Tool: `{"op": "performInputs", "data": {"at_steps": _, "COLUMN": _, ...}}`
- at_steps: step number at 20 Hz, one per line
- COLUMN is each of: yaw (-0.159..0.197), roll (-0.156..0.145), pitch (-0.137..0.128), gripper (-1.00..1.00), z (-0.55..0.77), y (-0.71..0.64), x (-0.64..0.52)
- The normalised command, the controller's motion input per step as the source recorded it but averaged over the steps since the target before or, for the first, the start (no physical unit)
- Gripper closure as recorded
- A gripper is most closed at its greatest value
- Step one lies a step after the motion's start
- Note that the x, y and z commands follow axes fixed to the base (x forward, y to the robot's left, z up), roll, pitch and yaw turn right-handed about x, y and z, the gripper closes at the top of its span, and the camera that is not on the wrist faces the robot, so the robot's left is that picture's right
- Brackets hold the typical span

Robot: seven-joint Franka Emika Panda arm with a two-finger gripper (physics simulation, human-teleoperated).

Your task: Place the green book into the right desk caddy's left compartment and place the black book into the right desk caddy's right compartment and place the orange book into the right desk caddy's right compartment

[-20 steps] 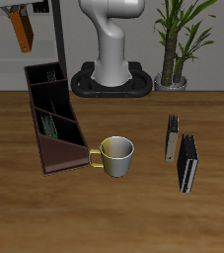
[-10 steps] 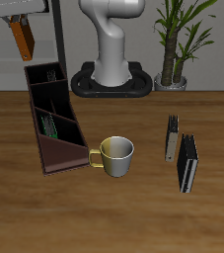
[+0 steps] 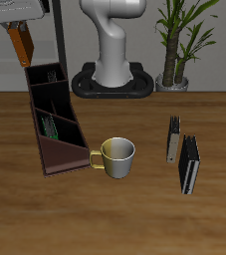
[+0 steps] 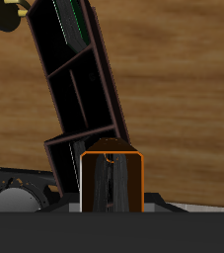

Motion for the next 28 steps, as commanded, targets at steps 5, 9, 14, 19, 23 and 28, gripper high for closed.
{"op": "performInputs", "data": {"at_steps": 5, "yaw": -0.023, "roll": -0.002, "pitch": 0.015, "gripper": 1.00, "z": -0.17, "y": 0.00, "x": 0.04}}
{"op": "performInputs", "data": {"at_steps": 9, "yaw": -0.008, "roll": 0.014, "pitch": 0.013, "gripper": 1.00, "z": -0.12, "y": 0.05, "x": 0.01}}
{"op": "performInputs", "data": {"at_steps": 14, "yaw": -0.033, "roll": -0.003, "pitch": 0.011, "gripper": 1.00, "z": -0.16, "y": 0.03, "x": 0.00}}
{"op": "performInputs", "data": {"at_steps": 19, "yaw": -0.017, "roll": -0.017, "pitch": 0.030, "gripper": 1.00, "z": -0.25, "y": 0.05, "x": 0.04}}
{"op": "performInputs", "data": {"at_steps": 23, "yaw": 0.048, "roll": 0.031, "pitch": 0.016, "gripper": 1.00, "z": -0.12, "y": 0.10, "x": -0.16}}
{"op": "performInputs", "data": {"at_steps": 28, "yaw": 0.022, "roll": -0.009, "pitch": -0.004, "gripper": 1.00, "z": -0.01, "y": 0.10, "x": -0.22}}
